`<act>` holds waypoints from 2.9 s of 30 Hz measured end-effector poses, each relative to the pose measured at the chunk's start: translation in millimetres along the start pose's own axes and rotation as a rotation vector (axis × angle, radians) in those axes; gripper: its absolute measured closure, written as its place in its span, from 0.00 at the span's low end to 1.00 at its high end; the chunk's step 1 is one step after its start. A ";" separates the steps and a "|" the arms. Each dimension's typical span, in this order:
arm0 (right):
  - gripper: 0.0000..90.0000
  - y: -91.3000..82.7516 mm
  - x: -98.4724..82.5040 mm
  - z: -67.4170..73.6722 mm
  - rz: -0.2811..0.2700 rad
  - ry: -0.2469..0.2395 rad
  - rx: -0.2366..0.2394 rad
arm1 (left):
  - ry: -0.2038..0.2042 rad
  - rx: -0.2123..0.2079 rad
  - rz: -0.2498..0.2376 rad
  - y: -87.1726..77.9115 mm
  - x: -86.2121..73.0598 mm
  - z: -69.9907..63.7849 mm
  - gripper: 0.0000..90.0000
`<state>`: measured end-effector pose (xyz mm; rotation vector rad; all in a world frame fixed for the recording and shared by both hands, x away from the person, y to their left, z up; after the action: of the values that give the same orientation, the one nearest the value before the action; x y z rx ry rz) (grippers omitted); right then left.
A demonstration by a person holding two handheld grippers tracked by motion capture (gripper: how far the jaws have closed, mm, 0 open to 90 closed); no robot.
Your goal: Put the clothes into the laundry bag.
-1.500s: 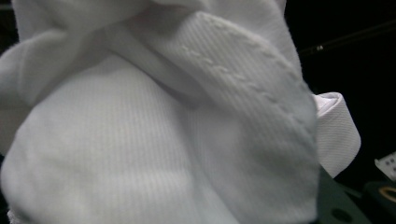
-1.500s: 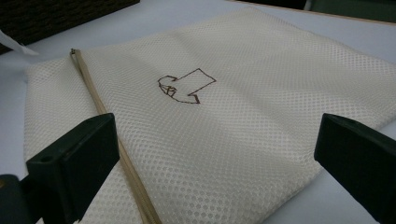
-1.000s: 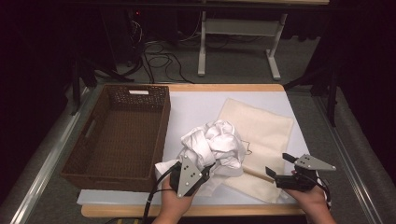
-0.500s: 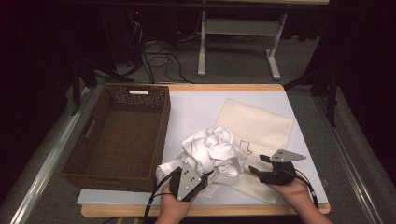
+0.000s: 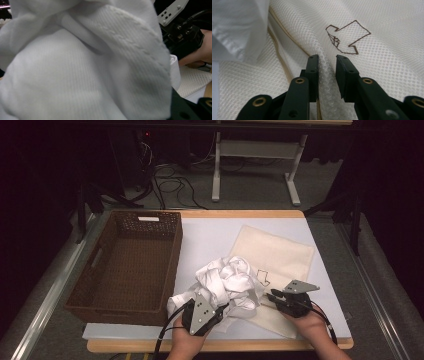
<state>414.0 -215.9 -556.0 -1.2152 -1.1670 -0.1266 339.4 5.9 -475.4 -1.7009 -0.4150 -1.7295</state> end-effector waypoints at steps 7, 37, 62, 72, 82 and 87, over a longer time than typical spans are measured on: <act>0.88 1.9 10.0 -1.2 0.004 0.004 0.038 | -0.030 0.000 -0.011 -1.9 0.8 1.7 0.76; 0.99 -21.4 29.0 3.0 -0.166 0.015 0.030 | -0.002 -0.038 0.026 20.6 -0.5 -23.1 0.76; 0.99 -48.1 50.0 3.2 -0.319 0.072 0.045 | -0.082 -0.122 0.290 106.4 -51.8 -36.9 0.75; 0.99 -49.2 49.5 3.1 -0.321 0.080 0.052 | -0.132 -0.141 0.303 101.0 -45.6 -40.0 0.36; 0.99 -50.6 49.0 4.5 -0.322 0.068 0.047 | -0.127 -0.082 0.254 63.9 -34.6 -44.8 0.18; 0.99 -51.8 48.4 4.3 -0.323 0.067 0.048 | -0.129 -0.081 0.201 56.7 -25.9 -43.1 0.29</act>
<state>400.9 -210.8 -486.4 -0.9661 -1.2929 -0.3770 341.7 -57.1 -517.5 -1.8506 -0.2239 -1.5156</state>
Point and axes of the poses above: each handheld gripper's, and its own axes: y roughly forward along the jaws, x roughly out of its top, z roughly to its left, the point moved 8 cm from there along y, roughly forward along the jaws, and after that the axes turned 6 degrees about -x, right-handed, at the moved point
